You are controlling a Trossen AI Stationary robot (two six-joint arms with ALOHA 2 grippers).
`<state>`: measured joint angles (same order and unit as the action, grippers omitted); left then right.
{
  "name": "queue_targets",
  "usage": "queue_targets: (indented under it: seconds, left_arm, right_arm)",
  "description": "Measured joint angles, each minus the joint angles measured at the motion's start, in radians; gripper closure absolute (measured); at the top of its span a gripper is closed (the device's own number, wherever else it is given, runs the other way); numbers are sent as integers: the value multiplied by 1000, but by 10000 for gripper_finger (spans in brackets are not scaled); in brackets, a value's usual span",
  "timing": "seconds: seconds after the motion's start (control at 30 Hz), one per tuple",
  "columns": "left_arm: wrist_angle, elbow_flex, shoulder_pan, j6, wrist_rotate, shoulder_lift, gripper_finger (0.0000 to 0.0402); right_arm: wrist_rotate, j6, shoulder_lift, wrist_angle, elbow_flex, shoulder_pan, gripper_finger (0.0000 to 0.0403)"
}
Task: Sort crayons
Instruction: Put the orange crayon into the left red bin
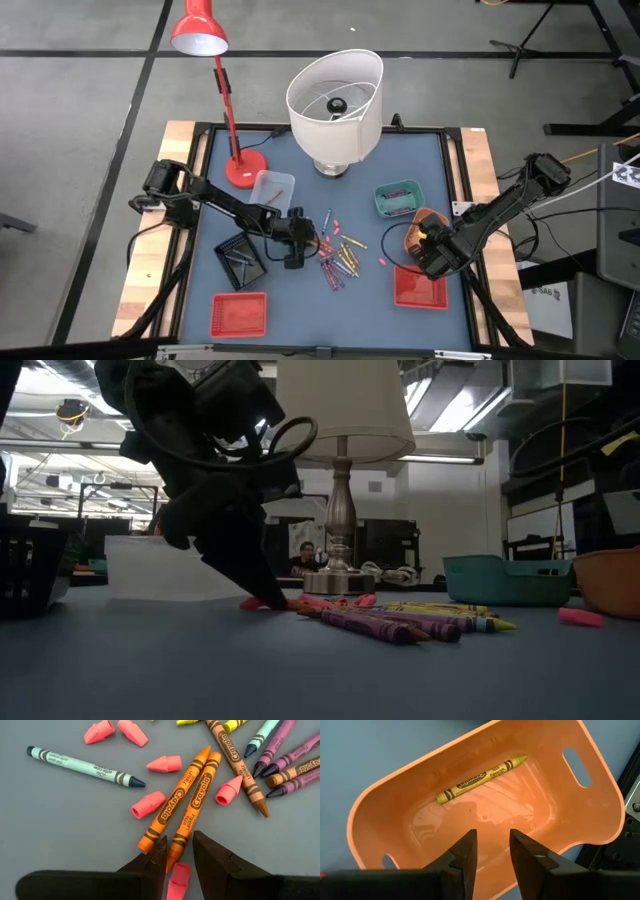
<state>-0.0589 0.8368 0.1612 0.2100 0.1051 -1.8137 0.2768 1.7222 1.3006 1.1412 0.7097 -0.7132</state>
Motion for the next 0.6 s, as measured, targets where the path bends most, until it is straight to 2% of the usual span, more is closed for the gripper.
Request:
queue_targets:
  seconds: [0.6]
  left_arm:
    - [6,0,0,-37,-45,0,323]
  right_arm:
    - [0,0,0,0,0,0,290]
